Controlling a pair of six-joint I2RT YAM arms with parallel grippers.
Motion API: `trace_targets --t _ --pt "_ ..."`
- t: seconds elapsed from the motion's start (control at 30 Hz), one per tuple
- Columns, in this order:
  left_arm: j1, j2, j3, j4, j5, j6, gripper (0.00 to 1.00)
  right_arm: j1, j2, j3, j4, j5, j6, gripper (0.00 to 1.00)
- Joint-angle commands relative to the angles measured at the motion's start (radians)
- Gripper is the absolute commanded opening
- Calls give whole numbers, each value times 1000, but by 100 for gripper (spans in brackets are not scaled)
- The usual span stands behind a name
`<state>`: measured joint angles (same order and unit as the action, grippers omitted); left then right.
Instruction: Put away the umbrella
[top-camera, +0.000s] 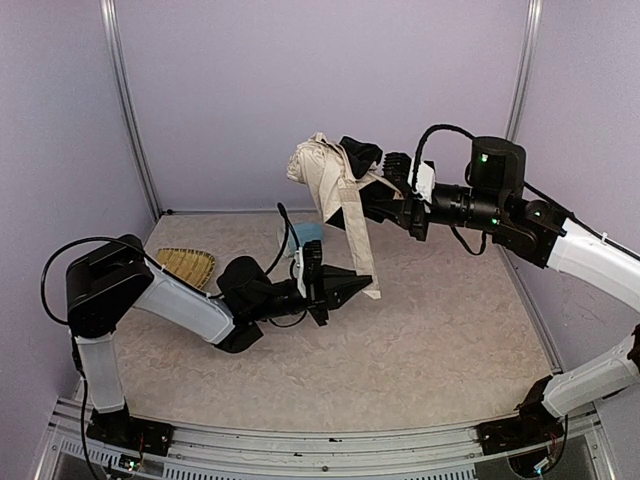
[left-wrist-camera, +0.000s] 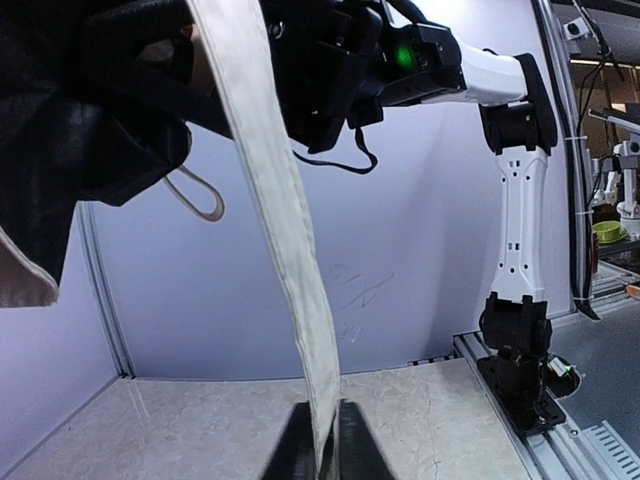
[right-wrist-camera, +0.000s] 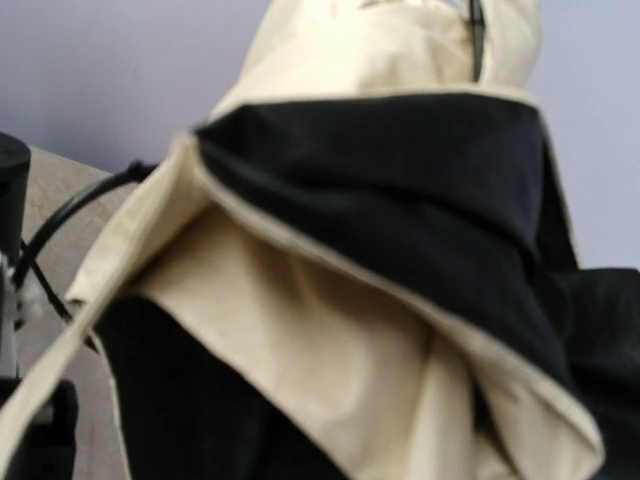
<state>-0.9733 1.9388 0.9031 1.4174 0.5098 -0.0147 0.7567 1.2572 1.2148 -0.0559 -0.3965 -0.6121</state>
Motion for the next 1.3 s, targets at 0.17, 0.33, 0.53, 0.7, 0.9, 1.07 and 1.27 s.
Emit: trace_targets --t 0.17,0.33,0.53,0.7,0.9,1.07,1.27 --pt "57 -101 -149 -159 -46 68 0 -40 -58 57 21 41 118 0" --pt "165 -171 -271 -235 13 120 0 -89 -127 23 4 -24 154 0" --pt "173 -222 -244 -541 26 345 0 -91 -122 83 -154 -101 108 0" --pt "198 -194 -221 -591 -61 481 0 -89 -104 125 -314 -395 10 0" --pt "294 -138 -49 -646 -122 672 0 -4 -66 117 -498 -568 -104 0" --pt "338 -82 159 -694 -124 804 0 143 8 27 -555 -518 -94 0" --pt "338 -86 310 -684 -99 861 0 211 170 -143 -527 -389 17 0"
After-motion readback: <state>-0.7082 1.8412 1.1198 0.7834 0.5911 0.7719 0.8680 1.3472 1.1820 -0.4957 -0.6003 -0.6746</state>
